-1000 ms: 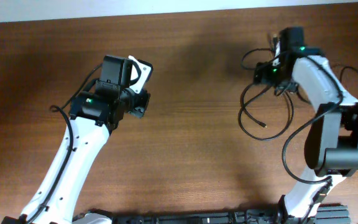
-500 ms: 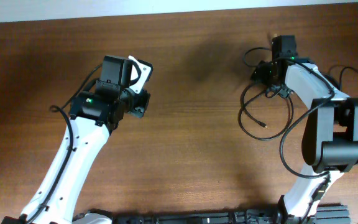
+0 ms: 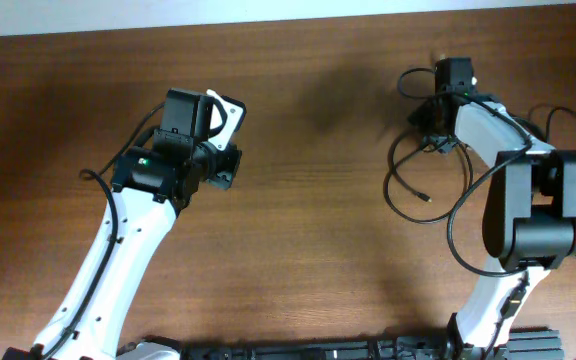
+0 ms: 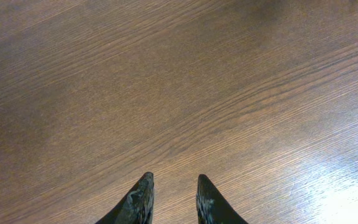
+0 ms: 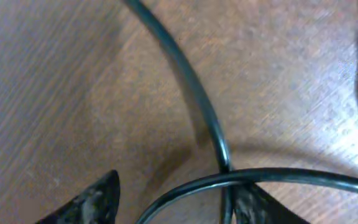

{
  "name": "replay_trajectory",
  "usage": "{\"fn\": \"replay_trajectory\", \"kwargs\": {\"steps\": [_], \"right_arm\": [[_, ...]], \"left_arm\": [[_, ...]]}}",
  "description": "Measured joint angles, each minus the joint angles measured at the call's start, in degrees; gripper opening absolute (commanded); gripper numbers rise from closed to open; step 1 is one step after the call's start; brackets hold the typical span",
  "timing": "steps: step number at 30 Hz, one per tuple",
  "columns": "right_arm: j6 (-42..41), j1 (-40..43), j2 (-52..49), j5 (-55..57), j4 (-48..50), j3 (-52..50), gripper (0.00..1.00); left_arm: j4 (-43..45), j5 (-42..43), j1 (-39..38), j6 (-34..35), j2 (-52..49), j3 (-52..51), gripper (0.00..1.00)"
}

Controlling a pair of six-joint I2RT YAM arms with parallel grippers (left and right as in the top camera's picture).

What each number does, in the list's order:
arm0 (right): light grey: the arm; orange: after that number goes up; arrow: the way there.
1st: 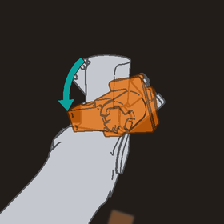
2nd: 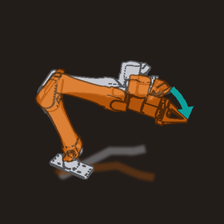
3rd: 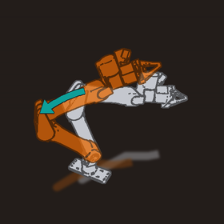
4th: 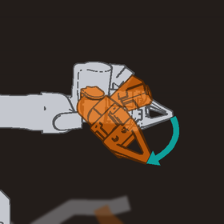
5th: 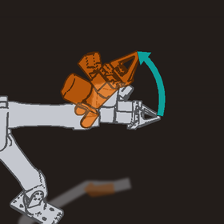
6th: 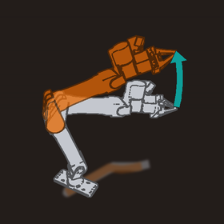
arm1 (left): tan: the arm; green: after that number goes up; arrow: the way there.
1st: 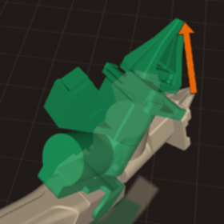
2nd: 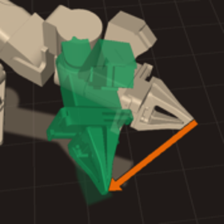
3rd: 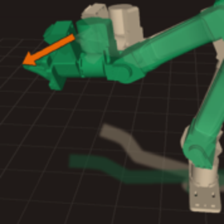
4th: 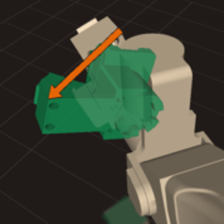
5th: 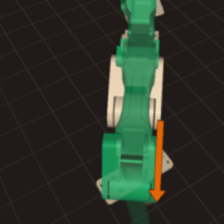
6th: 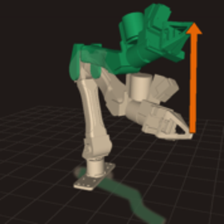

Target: Untangle cables

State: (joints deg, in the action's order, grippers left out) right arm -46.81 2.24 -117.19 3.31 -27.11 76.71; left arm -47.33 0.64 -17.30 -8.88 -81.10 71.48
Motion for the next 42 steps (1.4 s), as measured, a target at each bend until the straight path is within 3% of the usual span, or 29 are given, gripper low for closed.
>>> {"fn": "replay_trajectory", "kwargs": {"steps": [4,6,19,26,32,42], "right_arm": [[-0.07,-0.07,-0.31,-2.54,0.59,0.00,0.11],[-0.33,-0.24,-0.50,-3.30,0.55,0.00,0.04],[5.31,-10.21,-0.61,-4.92,-5.51,0.98,0.04],[15.72,-15.04,-0.52,-12.24,-7.21,1.14,0.04],[24.90,-15.30,-0.57,-21.49,-9.77,3.13,0.04],[31.54,-15.30,5.01,-22.91,-14.69,9.05,0.04]], "left_arm": [[-0.02,0.00,0.00,0.00,0.00,0.00,0.24],[-0.02,0.00,0.00,0.00,0.00,0.00,0.24],[0.00,0.00,0.00,0.00,0.00,0.00,0.23],[-0.02,0.00,0.00,0.00,0.00,0.00,0.23],[-0.02,0.00,0.00,0.00,0.00,0.00,0.23],[-0.02,0.00,0.00,0.00,0.00,0.00,0.23]]}}
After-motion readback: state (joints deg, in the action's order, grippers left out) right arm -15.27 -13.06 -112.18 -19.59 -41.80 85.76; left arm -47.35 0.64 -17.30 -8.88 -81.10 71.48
